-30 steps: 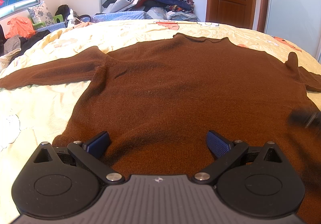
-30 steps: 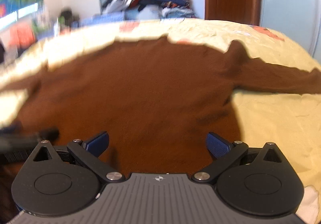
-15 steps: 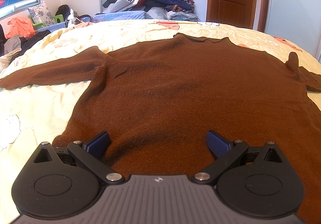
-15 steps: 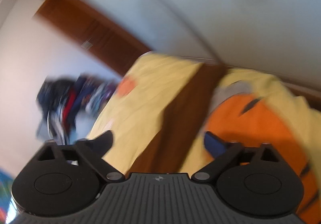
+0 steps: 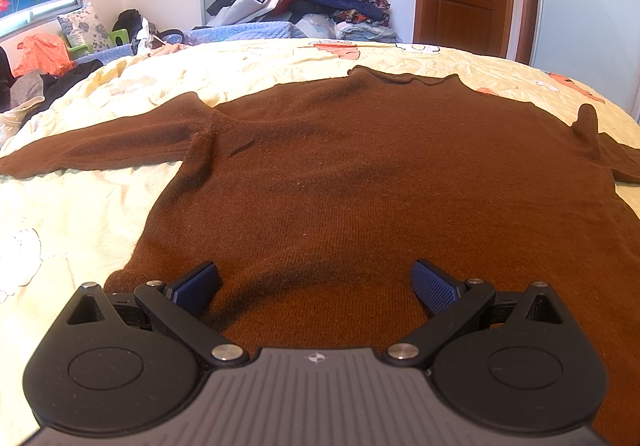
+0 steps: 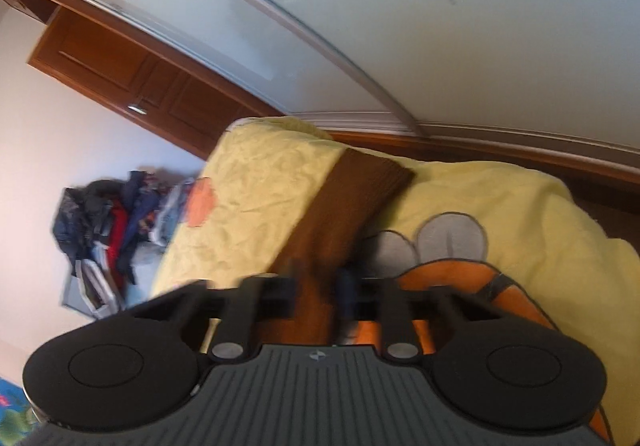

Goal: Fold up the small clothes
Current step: 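Grasp the sweater sleeve cuff with the right gripper and fold it across the body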

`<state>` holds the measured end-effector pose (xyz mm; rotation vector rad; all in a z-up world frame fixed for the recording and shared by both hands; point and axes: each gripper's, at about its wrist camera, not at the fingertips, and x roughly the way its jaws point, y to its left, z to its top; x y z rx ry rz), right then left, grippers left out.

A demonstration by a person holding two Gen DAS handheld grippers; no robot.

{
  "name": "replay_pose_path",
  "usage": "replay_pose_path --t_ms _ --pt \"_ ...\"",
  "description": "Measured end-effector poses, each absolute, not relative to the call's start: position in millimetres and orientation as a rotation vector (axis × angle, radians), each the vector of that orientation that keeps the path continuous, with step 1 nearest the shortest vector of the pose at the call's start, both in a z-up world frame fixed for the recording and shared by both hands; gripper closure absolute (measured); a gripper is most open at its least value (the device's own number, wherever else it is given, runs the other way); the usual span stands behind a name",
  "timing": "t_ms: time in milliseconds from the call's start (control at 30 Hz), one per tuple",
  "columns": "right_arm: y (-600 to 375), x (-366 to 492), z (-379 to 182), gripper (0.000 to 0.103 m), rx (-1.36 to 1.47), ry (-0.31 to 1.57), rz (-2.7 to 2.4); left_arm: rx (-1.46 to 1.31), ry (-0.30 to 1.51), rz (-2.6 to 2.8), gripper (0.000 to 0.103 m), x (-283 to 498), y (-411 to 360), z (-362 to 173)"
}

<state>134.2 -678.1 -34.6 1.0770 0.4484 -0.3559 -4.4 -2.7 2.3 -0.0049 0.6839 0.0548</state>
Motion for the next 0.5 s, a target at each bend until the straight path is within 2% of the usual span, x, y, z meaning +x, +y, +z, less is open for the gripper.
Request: replay_pose_path --t_ms 100,200,367,500 --pt "-671.5 130.4 -32.8 0.091 1.077 0.411 -0.380 -0.006 0.684 0.054 0.000 -4.7 -2.6 2.4" --pt "-643.8 130.1 -5.1 0.091 0.943 0.376 -0.324 -0.007 0.684 0.055 0.000 -4.0 -2.4 2.8" --pt "-511.0 138.5 54.1 0.091 0.728 0.337 0.039 -0.007 0.684 0.056 0.000 -4.3 -2.0 2.9" --pt "-375.5 155.7 60.9 0.091 0.598 0.401 0.338 -0.010 0.685 0.053 0.000 -4.1 -2.0 3.1"
